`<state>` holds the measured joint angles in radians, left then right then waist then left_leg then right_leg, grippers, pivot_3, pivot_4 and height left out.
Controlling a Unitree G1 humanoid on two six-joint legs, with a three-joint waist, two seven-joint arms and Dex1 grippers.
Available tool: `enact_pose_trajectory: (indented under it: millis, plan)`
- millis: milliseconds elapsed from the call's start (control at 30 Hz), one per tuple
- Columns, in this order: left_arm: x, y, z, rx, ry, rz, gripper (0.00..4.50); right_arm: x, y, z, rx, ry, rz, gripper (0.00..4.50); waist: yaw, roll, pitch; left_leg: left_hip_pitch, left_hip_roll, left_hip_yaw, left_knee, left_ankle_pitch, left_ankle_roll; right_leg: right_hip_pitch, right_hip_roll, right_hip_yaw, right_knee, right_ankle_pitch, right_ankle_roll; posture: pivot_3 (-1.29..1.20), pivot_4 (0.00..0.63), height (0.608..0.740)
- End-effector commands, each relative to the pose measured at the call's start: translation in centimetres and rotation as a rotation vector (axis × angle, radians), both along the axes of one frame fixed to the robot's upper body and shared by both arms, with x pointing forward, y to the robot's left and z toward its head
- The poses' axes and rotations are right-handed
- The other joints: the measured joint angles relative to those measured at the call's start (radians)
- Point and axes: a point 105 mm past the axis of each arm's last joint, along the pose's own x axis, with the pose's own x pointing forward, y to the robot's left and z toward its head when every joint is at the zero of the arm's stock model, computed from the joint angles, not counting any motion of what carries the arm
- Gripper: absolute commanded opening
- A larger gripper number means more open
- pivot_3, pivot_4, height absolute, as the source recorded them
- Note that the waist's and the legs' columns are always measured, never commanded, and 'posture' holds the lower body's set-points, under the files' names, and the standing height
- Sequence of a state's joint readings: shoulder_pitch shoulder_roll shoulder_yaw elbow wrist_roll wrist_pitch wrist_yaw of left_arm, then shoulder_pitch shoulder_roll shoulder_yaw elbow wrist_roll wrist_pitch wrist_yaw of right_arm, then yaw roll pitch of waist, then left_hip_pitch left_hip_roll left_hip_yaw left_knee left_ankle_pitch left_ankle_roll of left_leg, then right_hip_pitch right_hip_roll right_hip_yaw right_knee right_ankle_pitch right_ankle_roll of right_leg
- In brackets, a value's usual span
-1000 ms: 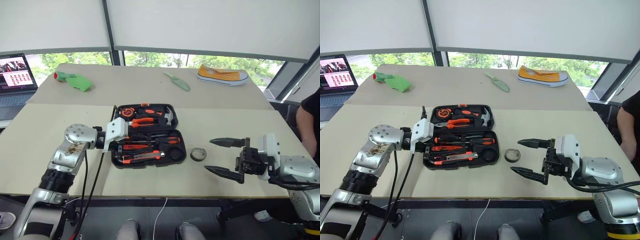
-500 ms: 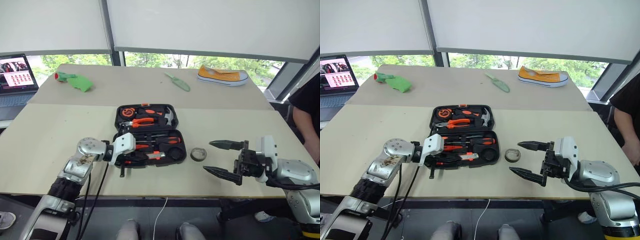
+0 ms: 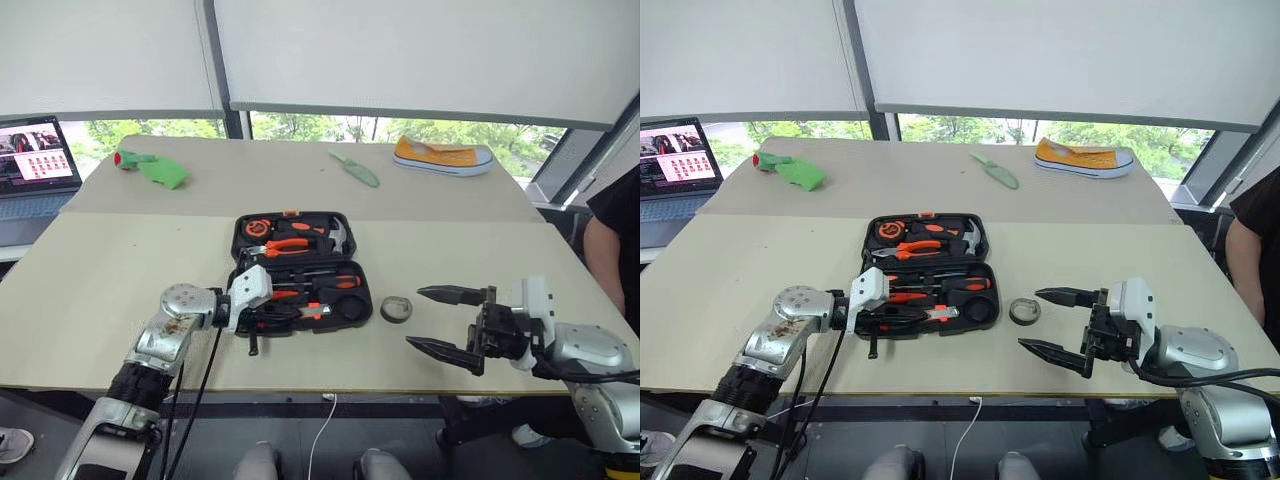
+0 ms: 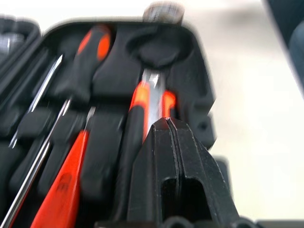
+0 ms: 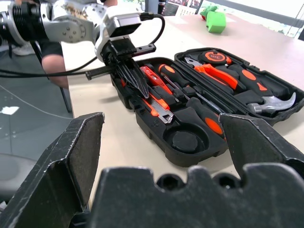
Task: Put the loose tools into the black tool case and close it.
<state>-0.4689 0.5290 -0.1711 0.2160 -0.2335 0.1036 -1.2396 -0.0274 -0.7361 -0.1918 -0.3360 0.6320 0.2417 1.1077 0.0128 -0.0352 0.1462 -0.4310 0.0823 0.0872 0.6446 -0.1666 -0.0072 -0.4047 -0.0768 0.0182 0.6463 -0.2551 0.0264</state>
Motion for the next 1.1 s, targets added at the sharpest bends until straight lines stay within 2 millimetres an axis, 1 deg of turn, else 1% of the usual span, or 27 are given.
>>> enact_pose_trajectory:
  millis: [33,200,333,467,567,600,700,733,767,800,867,900,933,1000,1033,1067,1100]
  plan:
    - [0.9,0.6,1.0,-0.01,-0.044,0.048,0.02,-0.1,-0.1,1.1,0.006,-0.042,-0.002,4.5,0.0,0.0,0.0,-0.001,0.0,0.0,0.0,0.0,0.001,-0.001,0.0,0.0,0.0,0.0,0.0,0.0,0.15,0.74]
    - [1.3,1.0,-0.6,0.065,-0.022,0.101,0.02,-0.2,0.1,1.0,0.012,-0.033,0.004,4.5,0.0,0.0,0.0,0.0,0.0,0.0,0.0,-0.001,0.001,0.0,0.0,0.0,0.0,-0.001,0.0,0.0,0.15,0.74]
    - [1.1,0.9,-1.5,0.096,0.029,0.114,0.02,-0.3,0.1,0.8,0.012,-0.024,0.002,4.5,-0.001,0.0,0.0,0.001,0.0,0.0,0.0,-0.001,0.001,0.001,0.0,0.0,0.0,-0.002,0.002,0.0,0.15,0.74]
    - [0.8,1.6,-4.2,0.228,0.118,0.143,0.02,-0.2,0.2,0.7,0.016,-0.017,-0.002,4.5,0.001,0.001,0.0,0.003,0.0,0.0,0.0,-0.001,0.001,0.002,0.0,0.0,0.0,-0.005,0.002,0.0,0.15,0.74]
    - [0.8,1.3,-5.4,0.219,0.232,0.205,0.02,-0.3,0.4,0.3,0.027,-0.004,-0.003,4.5,-0.001,0.003,-0.004,0.007,0.0,0.0,0.0,-0.001,0.001,0.006,0.0,0.0,0.0,-0.007,0.0,0.0,0.15,0.74]
    - [0.5,1.4,-6.0,0.234,0.263,0.208,0.02,-0.4,0.5,0.2,0.03,-0.001,-0.004,4.5,-0.001,0.003,-0.004,0.008,0.0,0.0,0.0,-0.001,0.001,0.007,0.0,0.0,0.0,-0.008,0.0,0.0,0.15,0.74]
    - [-0.1,1.3,-6.6,0.231,0.308,0.206,0.02,-0.5,0.6,0.2,0.036,0.003,-0.009,4.5,0.0,0.007,-0.009,0.009,0.0,0.0,-0.001,-0.001,0.001,0.008,0.0,0.0,-0.001,-0.008,0.0,0.0,0.15,0.74]
    - [-0.2,1.3,-6.7,0.228,0.296,0.199,0.02,-0.5,0.6,0.2,0.037,0.004,-0.01,4.5,-0.001,0.008,-0.011,0.01,0.0,0.0,-0.001,-0.003,-0.001,0.009,0.0,0.0,-0.001,-0.008,0.0,0.0,0.15,0.74]
    - [-0.2,1.3,-6.6,0.217,0.28,0.195,0.02,-0.6,0.5,0.2,0.037,0.004,-0.012,4.5,-0.001,0.008,-0.012,0.011,0.0,0.0,-0.001,-0.004,-0.004,0.01,0.0,0.0,-0.002,-0.008,0.0,0.0,0.15,0.74]
    - [-0.1,1.1,-6.1,0.175,0.25,0.181,0.02,-0.6,0.5,0.2,0.038,0.003,-0.015,4.5,-0.001,0.009,-0.012,0.012,0.0,0.0,-0.001,-0.005,-0.006,0.011,0.0,0.0,-0.003,-0.008,0.0,0.0,0.15,0.74]
    - [0.5,0.7,-3.9,0.048,0.168,0.18,0.02,-0.6,0.3,0.3,0.038,-0.006,-0.028,4.5,-0.001,0.01,-0.012,0.014,0.0,0.0,-0.002,-0.006,-0.006,0.013,0.0,0.0,-0.004,-0.008,0.0,0.0,0.15,0.74]
    - [0.8,0.7,-2.9,-0.009,0.138,0.188,0.27,-0.6,0.1,0.3,0.037,-0.014,-0.041,4.5,-0.001,0.009,-0.012,0.014,0.0,0.0,-0.003,-0.006,-0.006,0.013,-0.001,0.0,-0.004,-0.008,0.0,0.0,0.15,0.74]
    - [0.9,0.8,-2.3,-0.041,0.121,0.194,0.41,-0.6,0.0,0.4,0.037,-0.019,-0.05,4.5,-0.001,0.009,-0.012,0.014,0.0,0.0,-0.004,-0.006,-0.006,0.013,-0.001,0.0,-0.004,-0.008,0.0,0.0,0.15,0.74]
    - [0.3,1.4,0.0,-0.144,0.029,0.127,0.88,-0.5,-1.3,0.4,0.015,-0.049,-0.109,4.5,-0.001,0.009,-0.012,0.012,0.0,0.0,-0.004,-0.006,-0.006,0.011,-0.001,-0.001,-0.004,-0.009,-0.001,0.0,0.15,0.74]
    - [-0.2,1.8,1.1,-0.19,-0.017,0.094,1.24,-0.4,-2.0,0.3,0.001,-0.067,-0.142,4.5,-0.001,0.009,-0.012,0.009,0.0,0.0,-0.004,-0.005,-0.006,0.009,-0.001,0.0,-0.004,-0.009,-0.001,0.0,0.15,0.74]
    - [-0.5,2.7,2.0,-0.218,-0.055,0.088,1.62,-0.5,-2.8,0.1,-0.013,-0.076,-0.181,4.5,-0.001,0.008,-0.011,0.006,0.0,0.0,-0.004,-0.003,-0.002,0.005,-0.001,0.0,-0.005,-0.008,-0.001,0.0,0.15,0.74]
    - [-0.8,3.5,2.5,-0.229,-0.084,0.09,1.93,-0.6,-3.5,-0.2,-0.023,-0.077,-0.213,4.5,-0.001,0.008,-0.011,0.003,0.0,0.0,-0.004,-0.002,0.001,0.003,0.0,0.0,-0.004,-0.008,-0.002,0.0,0.15,0.74]
